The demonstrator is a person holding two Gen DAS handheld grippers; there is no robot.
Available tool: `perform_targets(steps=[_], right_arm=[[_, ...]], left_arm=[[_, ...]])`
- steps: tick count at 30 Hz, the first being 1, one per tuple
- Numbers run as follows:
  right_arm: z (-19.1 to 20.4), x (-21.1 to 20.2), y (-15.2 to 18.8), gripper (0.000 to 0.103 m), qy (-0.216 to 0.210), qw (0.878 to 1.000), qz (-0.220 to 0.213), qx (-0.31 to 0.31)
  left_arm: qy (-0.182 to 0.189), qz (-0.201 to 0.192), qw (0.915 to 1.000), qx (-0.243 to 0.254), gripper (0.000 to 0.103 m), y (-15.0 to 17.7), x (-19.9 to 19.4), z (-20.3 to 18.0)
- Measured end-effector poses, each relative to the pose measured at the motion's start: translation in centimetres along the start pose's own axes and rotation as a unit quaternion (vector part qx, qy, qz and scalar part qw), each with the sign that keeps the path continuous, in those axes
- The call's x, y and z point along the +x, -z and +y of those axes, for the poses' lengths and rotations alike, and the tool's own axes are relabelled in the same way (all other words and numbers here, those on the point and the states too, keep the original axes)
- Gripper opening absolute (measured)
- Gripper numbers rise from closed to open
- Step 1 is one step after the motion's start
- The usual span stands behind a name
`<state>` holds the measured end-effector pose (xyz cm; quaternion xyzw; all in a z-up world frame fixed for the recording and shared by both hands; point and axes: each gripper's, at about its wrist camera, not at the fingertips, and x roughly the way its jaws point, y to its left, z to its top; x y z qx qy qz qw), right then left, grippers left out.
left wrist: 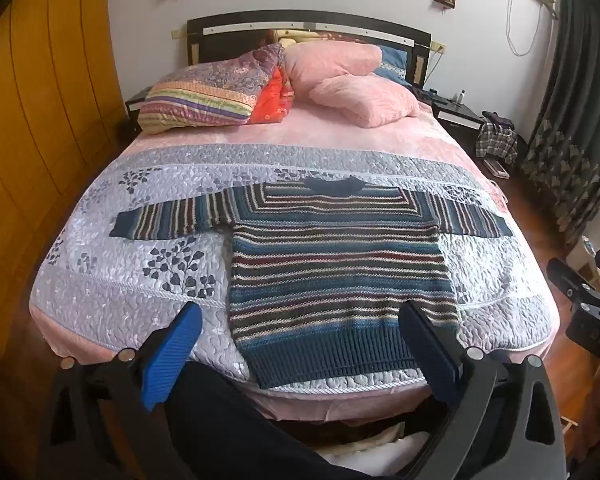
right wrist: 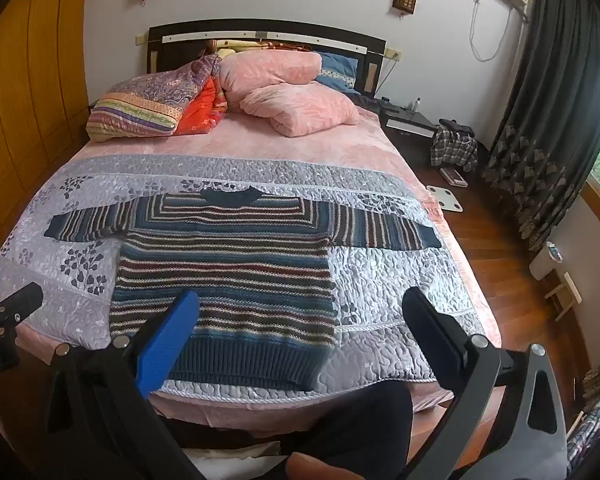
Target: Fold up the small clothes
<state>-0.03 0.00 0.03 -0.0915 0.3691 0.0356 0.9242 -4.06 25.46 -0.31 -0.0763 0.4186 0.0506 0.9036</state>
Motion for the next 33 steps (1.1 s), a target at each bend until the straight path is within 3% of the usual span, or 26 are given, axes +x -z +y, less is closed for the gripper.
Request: perform_targets(steps=[24, 25, 26, 33], right_arm=[[-0.4, 0.3, 0.0, 0.100, -0.002, 1.000, 0.000, 0.005], [-0.3, 0.3, -0.1, 0.100, -0.002, 1.000, 0.000, 0.004], [-0.3, 0.3, -0.1, 0.100, -0.001, 1.000, 0.000, 0.005], [0.2, 0.3, -0.1, 0.100, -0.003, 1.000, -0.003, 0.003]], left_arm=[[-0.007, -0.006, 1.0000, 0.002, 0.099, -0.3, -0.7, 0.3], [-0.022, -0.012, 0.9997, 0.004, 0.099, -0.2, -0.8, -0.1], [-0.008, -0.008, 0.9999, 0.001, 0.099, -0.2, -0.7, -0.1], [-0.010, -0.013, 0.9999, 0.001, 0.099, -0.2, -0.9, 0.1]])
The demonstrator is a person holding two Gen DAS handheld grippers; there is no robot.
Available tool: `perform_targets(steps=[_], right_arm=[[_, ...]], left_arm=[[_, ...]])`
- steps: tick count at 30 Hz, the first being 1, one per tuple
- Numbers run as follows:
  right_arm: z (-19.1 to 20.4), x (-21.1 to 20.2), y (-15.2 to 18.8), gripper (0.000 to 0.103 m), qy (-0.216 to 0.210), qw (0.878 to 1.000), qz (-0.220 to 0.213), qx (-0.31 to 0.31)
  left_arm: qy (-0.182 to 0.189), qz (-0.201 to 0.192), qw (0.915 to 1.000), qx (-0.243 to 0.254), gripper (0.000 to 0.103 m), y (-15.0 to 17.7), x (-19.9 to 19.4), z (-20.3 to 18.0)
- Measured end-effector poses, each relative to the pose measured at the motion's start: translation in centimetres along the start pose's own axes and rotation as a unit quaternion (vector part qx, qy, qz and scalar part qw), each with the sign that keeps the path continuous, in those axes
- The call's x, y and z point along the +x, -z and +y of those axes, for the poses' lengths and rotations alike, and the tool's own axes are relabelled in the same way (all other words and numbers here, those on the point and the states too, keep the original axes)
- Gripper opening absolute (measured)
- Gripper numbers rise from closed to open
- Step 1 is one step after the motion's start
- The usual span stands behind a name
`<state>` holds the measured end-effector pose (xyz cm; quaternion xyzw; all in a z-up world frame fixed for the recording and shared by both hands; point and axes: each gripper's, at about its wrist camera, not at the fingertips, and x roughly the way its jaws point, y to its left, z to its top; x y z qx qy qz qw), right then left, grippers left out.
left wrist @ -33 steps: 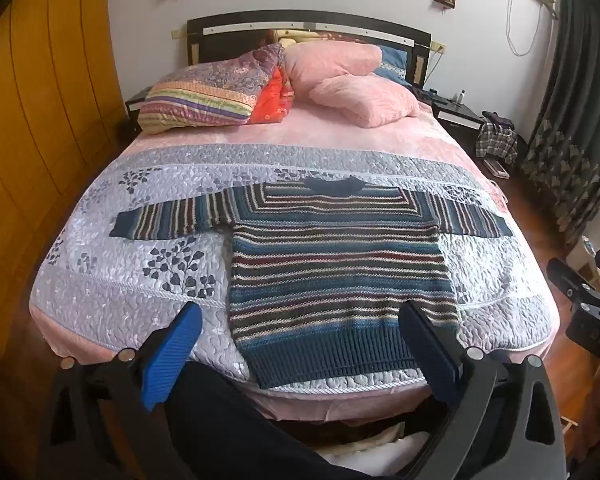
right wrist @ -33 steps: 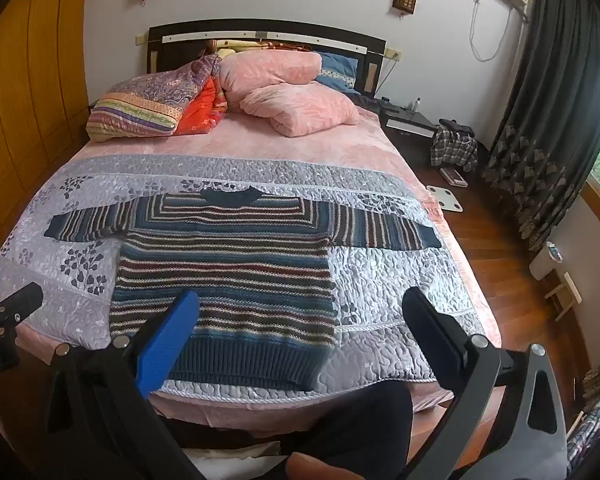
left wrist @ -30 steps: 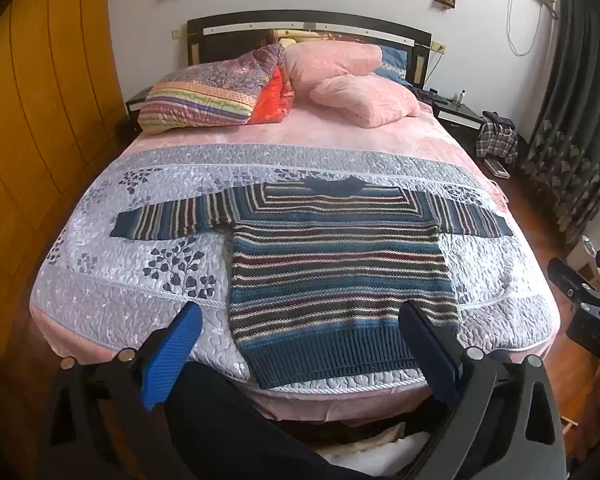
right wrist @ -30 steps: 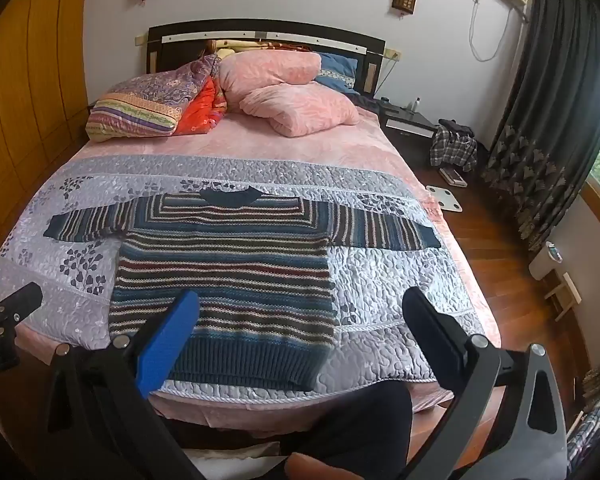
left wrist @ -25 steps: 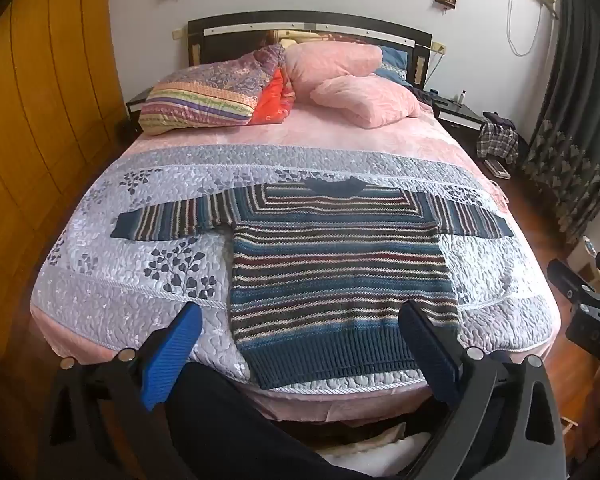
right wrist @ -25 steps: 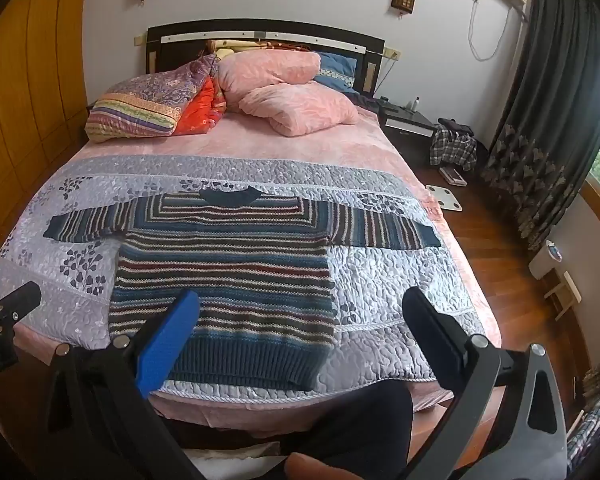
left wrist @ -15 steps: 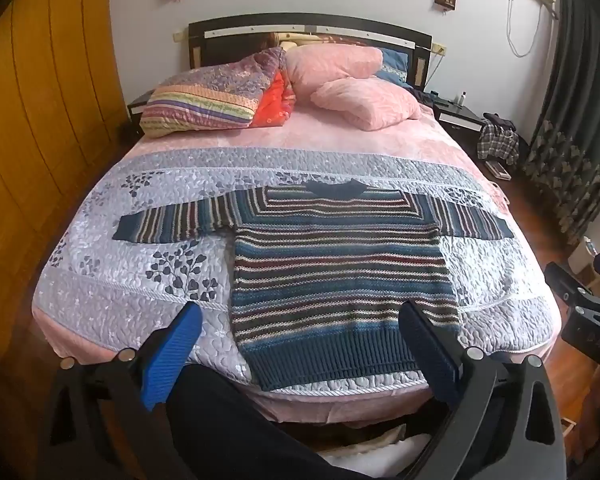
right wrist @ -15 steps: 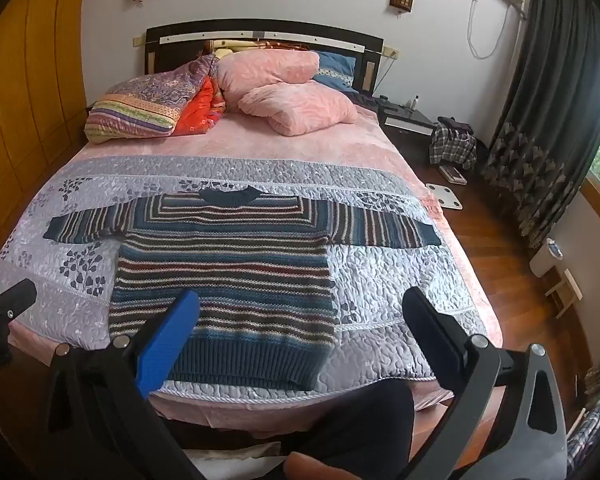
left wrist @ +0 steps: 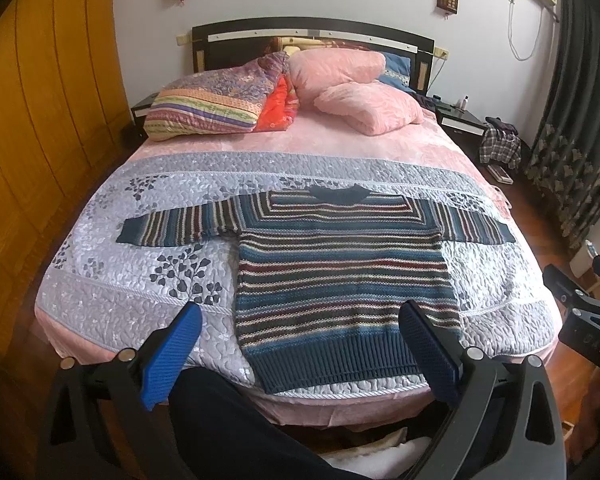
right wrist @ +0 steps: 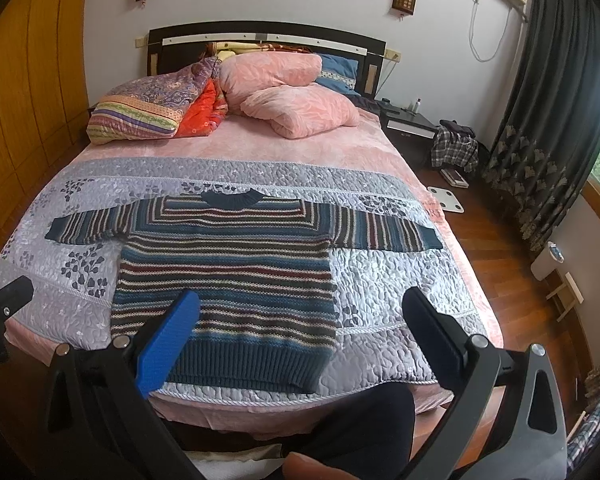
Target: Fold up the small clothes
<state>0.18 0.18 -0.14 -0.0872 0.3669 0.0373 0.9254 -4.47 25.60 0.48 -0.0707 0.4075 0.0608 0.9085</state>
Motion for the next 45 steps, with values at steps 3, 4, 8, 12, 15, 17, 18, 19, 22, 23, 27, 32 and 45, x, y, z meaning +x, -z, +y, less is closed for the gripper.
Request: perform_targets(steps=[3, 4, 8, 12, 15, 17, 18, 19, 22, 23, 27, 32, 45], right_arm=[[0.13, -0.11, -0.11, 0.100, 0.000, 1.000, 0.001, -0.001], [0.19, -0.11, -0.15, 0.100, 0.000, 1.000, 0.001, -0.002], [0.34, -0.08, -0.41, 0.100, -0.001, 1.000, 0.001, -0.003], [0.24, -0.09, -0.38, 0.100, -0.001, 1.000, 0.001, -0.003], [0.28, -0.13, -0.50, 0.100, -0.001, 1.000, 0.001, -0.003], [0.31, -0.14, -0.56, 0.100, -0.002, 1.000, 0.000, -0.002], [0.34, -0.12, -0.60, 0.100, -0.002, 1.000, 0.001, -0.002], [0.31, -0.12, -0.55, 0.100, -0.001, 1.000, 0.001, -0.003], [0.33, -0.12, -0.68, 0.100, -0.002, 1.000, 0.001, -0.002], [0.35, -0.15, -0.68, 0.100, -0.001, 1.000, 0.000, -0.002], [0.31, -0.11, -0.63, 0.100, -0.001, 1.000, 0.001, -0.002], [0.28, -0.22, -0.74, 0.100, -0.002, 1.000, 0.001, -0.002], [0.42, -0.31, -0.78, 0.100, -0.003, 1.000, 0.001, -0.003]], left_arm=[[-0.001, -0.001, 1.0000, 0.000, 0.099, -0.06, -0.03, 0.10], [0.000, -0.001, 1.0000, -0.001, 0.099, -0.07, -0.02, 0.19], [-0.001, -0.001, 1.0000, -0.001, 0.099, -0.10, -0.06, 0.24], [-0.001, -0.001, 1.0000, -0.001, 0.099, -0.13, -0.09, 0.22], [-0.001, -0.002, 1.0000, -0.001, 0.099, -0.18, -0.14, 0.25], [-0.001, -0.002, 1.0000, -0.001, 0.099, -0.21, -0.17, 0.24], [-0.001, -0.002, 1.0000, -0.001, 0.099, -0.23, -0.17, 0.26], [-0.002, -0.003, 1.0000, -0.001, 0.099, -0.27, -0.20, 0.28], [-0.002, -0.004, 1.0000, -0.001, 0.099, -0.47, -0.40, 0.28], [-0.003, -0.004, 1.0000, -0.002, 0.099, -0.42, -0.39, 0.24], [-0.003, -0.004, 1.0000, -0.002, 0.099, -0.47, -0.41, 0.30], [-0.003, -0.005, 1.0000, -0.002, 0.099, -0.40, -0.40, 0.33], [-0.004, -0.011, 0.9999, -0.005, 0.099, -0.53, -0.63, 0.81]])
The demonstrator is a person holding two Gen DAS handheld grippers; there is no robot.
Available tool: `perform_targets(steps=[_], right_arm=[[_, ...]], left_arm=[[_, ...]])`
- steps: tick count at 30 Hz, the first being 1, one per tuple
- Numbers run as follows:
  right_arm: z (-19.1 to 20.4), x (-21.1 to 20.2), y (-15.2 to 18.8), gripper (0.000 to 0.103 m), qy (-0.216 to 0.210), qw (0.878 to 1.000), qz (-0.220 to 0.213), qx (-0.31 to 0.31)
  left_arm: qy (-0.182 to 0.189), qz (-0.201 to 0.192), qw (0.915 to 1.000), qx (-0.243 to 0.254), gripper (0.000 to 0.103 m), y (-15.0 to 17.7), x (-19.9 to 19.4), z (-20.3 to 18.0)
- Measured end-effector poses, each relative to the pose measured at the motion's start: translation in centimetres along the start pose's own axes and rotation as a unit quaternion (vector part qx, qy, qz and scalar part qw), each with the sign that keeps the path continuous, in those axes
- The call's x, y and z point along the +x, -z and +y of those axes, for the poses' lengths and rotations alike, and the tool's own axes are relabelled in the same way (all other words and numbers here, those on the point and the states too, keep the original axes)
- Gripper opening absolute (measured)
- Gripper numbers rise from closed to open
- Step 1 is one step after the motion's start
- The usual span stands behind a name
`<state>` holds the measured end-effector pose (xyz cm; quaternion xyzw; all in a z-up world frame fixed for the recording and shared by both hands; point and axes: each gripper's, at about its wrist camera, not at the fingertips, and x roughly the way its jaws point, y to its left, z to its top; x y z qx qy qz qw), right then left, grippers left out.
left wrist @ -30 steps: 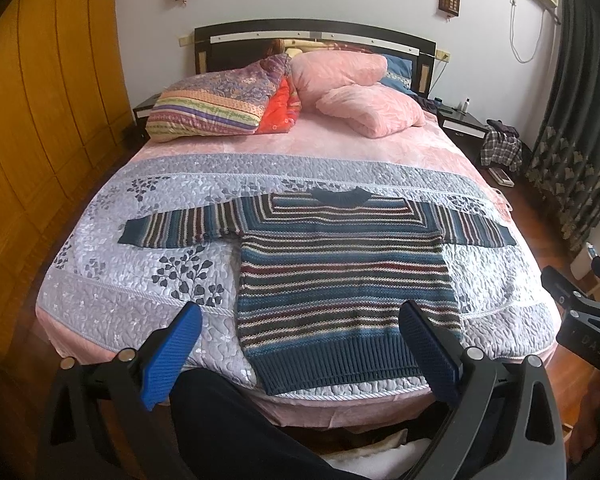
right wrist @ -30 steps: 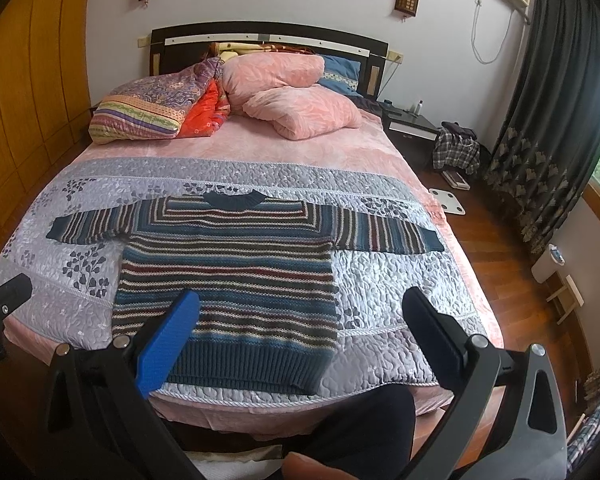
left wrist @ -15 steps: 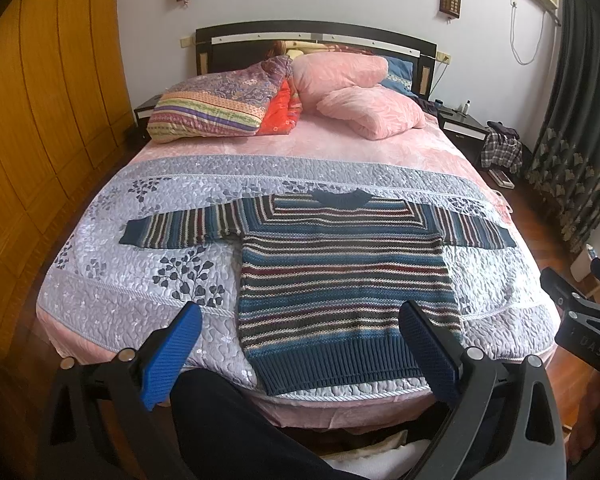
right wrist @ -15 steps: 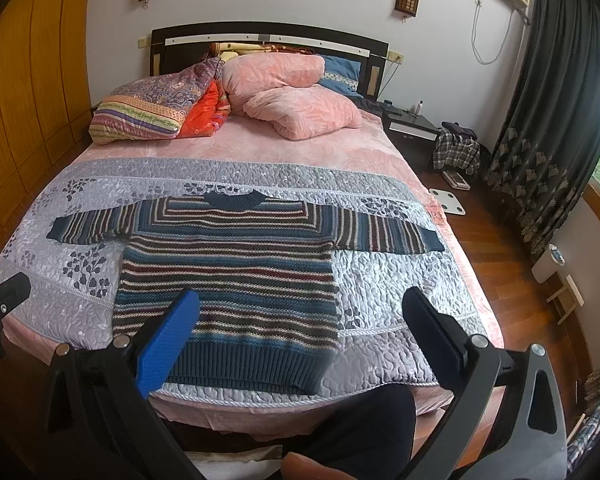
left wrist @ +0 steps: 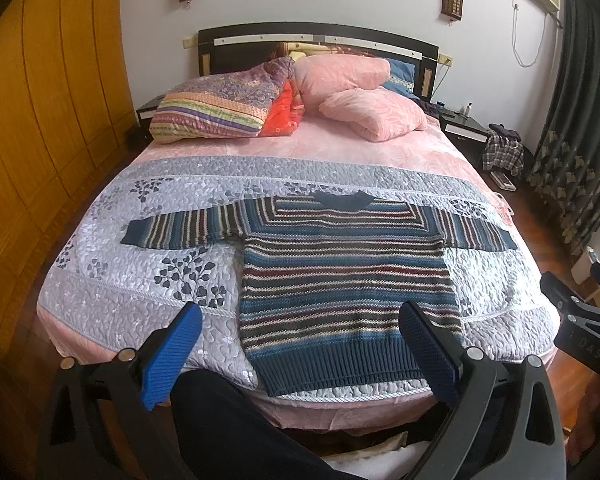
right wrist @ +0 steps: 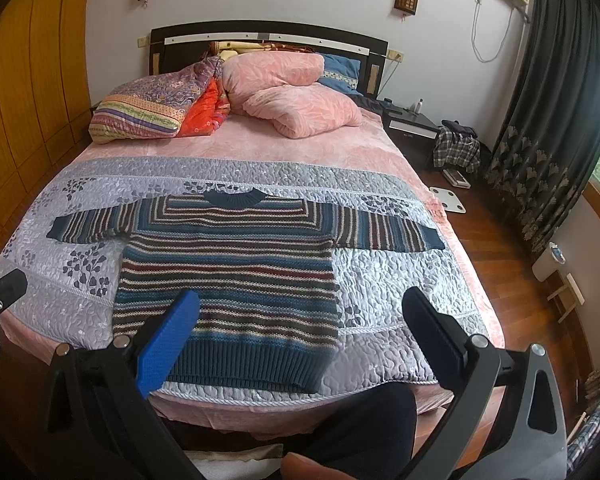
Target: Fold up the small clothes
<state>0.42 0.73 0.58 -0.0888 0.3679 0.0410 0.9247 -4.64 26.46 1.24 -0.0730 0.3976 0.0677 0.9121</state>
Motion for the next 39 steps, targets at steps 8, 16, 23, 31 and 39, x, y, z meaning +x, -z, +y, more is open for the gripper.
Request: perform_targets(steps=[8, 16, 23, 31, 39], right_arm=[[0.2, 0.0, 0.0, 0.100, -0.001, 1.000, 0.002, 0.000], [0.2, 0.1, 0.2, 0.100, 0.000, 1.000, 0.002, 0.000], [-0.1, 0.7, 0.6, 0.100, 0.002, 1.000, 0.006, 0.003], [-2.0, 3.5, -0.1, 0.100, 0.011, 1.000, 0.007, 0.017], [-5.6, 10.0, -0.9, 0.100, -0.042, 0.999, -0.024, -0.012]], left_arm=[[-0.010, -0.006, 0.9999, 0.001, 0.099, 0.5, -0.2, -0.4], [-0.009, -0.005, 0.9999, 0.001, 0.099, 0.5, -0.2, -0.4], [-0.015, -0.002, 0.9999, 0.001, 0.099, 0.4, 0.4, -0.2], [-0.017, 0.015, 0.9997, 0.007, 0.099, -0.2, 2.6, -0.5], [0.009, 0.013, 0.9999, 0.003, 0.099, -0.6, 7.9, -1.1]])
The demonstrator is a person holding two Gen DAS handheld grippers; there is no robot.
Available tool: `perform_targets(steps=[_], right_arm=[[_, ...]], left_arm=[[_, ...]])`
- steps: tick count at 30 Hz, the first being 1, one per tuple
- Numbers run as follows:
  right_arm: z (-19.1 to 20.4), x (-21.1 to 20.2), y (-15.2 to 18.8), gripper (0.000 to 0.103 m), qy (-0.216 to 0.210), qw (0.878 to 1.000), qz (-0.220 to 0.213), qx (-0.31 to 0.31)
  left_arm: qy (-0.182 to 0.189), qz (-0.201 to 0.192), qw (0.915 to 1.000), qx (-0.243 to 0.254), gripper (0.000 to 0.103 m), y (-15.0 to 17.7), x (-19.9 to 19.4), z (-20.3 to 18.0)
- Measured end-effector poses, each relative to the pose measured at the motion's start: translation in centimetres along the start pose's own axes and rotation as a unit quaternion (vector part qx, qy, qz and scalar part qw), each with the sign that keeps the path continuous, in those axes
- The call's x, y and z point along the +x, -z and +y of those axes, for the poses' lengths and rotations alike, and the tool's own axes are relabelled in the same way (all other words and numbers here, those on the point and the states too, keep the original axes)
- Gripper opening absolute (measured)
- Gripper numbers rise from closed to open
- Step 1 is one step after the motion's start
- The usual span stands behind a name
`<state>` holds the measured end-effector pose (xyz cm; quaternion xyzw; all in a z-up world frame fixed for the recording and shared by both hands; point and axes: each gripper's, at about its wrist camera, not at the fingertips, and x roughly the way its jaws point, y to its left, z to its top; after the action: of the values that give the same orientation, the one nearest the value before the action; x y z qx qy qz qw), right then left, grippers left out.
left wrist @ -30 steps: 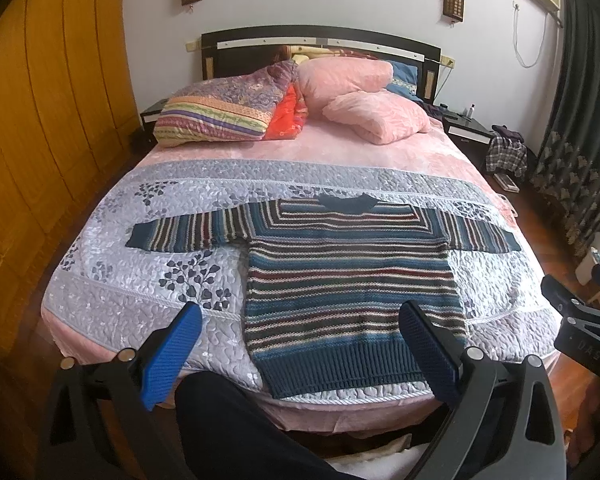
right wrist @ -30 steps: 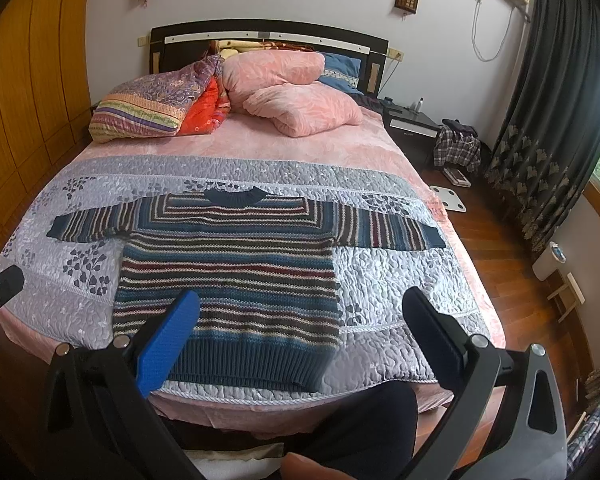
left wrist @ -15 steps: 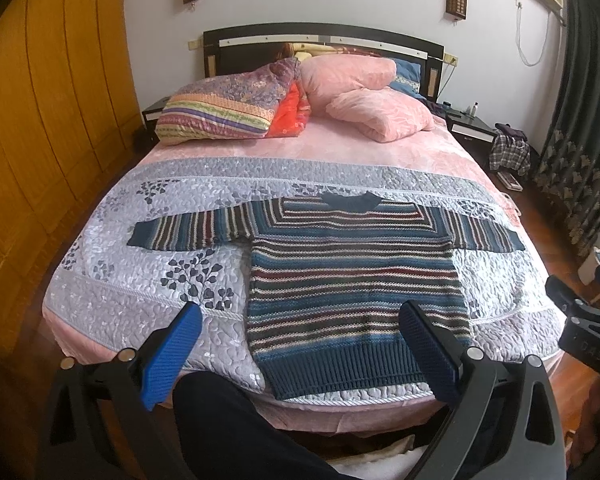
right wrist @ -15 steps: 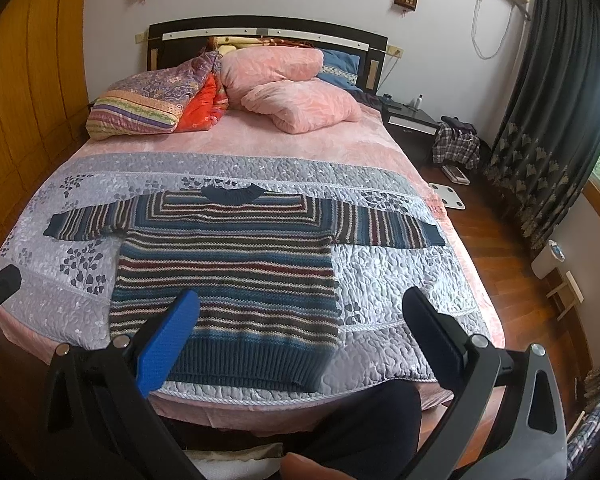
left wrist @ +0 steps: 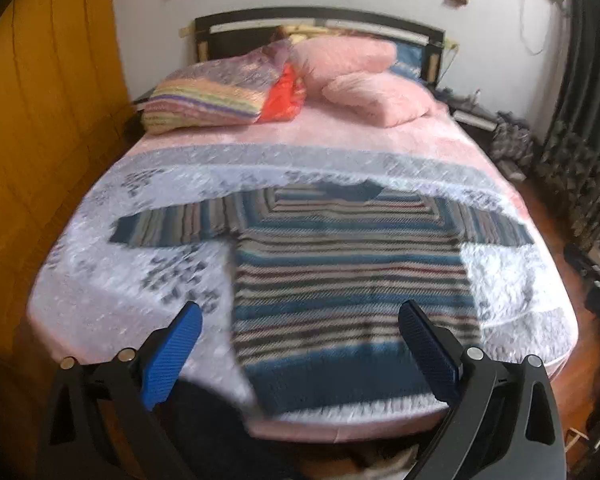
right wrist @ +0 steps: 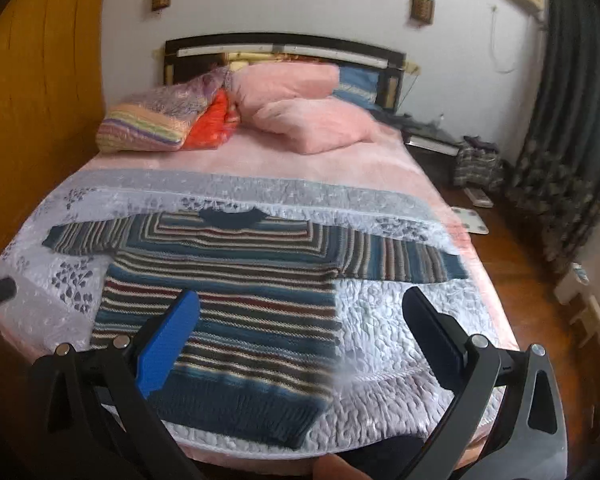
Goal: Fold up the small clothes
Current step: 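Grasp the sweater sleeve cuff with the right gripper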
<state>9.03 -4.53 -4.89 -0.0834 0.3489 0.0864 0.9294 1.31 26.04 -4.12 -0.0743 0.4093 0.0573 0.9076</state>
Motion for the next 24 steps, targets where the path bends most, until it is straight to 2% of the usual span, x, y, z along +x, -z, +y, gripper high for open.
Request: perform_targets(steps=[2, 5, 8, 9, 11, 12, 13, 15, 18, 19, 24], right_arm=[[-3.0, 4.2, 0.2, 0.100, -0.004, 0.999, 0.044, 0.030], [-8.4, 9.0, 0.6, 0.100, -0.022, 0.991, 0.078, 0.104], [-15.6, 14.5, 1.7, 0.100, -0.036, 0.973, 0.103, 0.202], [-16.9, 15.5, 1.9, 0.100, -0.038, 0.969, 0.107, 0.219], [-21.6, 18.8, 3.1, 0.098, -0.043, 0.949, 0.121, 0.287], [-24.5, 20.9, 3.9, 0.091, -0.053, 0.932, 0.131, 0.335], [-26.1, 22.1, 4.4, 0.078, -0.060, 0.921, 0.132, 0.362], [-29.7, 25.0, 5.7, 0.067, -0.064, 0.894, 0.144, 0.419], [-34.5, 28.7, 7.4, 0.061, -0.080, 0.854, 0.138, 0.495], [-35.5, 29.4, 7.7, 0.057, -0.084, 0.845, 0.135, 0.510], [-41.8, 35.3, 9.0, 0.053, -0.128, 0.778, 0.101, 0.607]], left_arm=[[0.048, -0.007, 0.9988, 0.002, 0.099, 0.2, 2.4, 0.4], [0.067, 0.023, 0.9975, -0.009, 0.099, -0.2, 6.3, 0.7], [0.100, 0.043, 0.9936, -0.030, 0.099, -0.8, 10.0, 1.2], [0.115, 0.046, 0.9912, -0.047, 0.099, -1.0, 11.5, 1.4], [0.135, 0.061, 0.9860, -0.076, 0.099, -1.5, 14.0, 1.7], [0.142, 0.069, 0.9833, -0.089, 0.099, -1.6, 15.1, 1.8], [0.149, 0.081, 0.9795, -0.108, 0.099, -1.7, 16.5, 2.0], [0.149, 0.094, 0.9761, -0.127, 0.099, -1.9, 18.7, 2.2], [0.138, 0.098, 0.9762, -0.136, 0.099, -2.4, 21.2, 2.4], [0.136, 0.097, 0.9764, -0.137, 0.099, -2.7, 21.9, 2.4], [0.130, 0.085, 0.9800, -0.125, 0.099, -3.8, 24.5, 1.4]])
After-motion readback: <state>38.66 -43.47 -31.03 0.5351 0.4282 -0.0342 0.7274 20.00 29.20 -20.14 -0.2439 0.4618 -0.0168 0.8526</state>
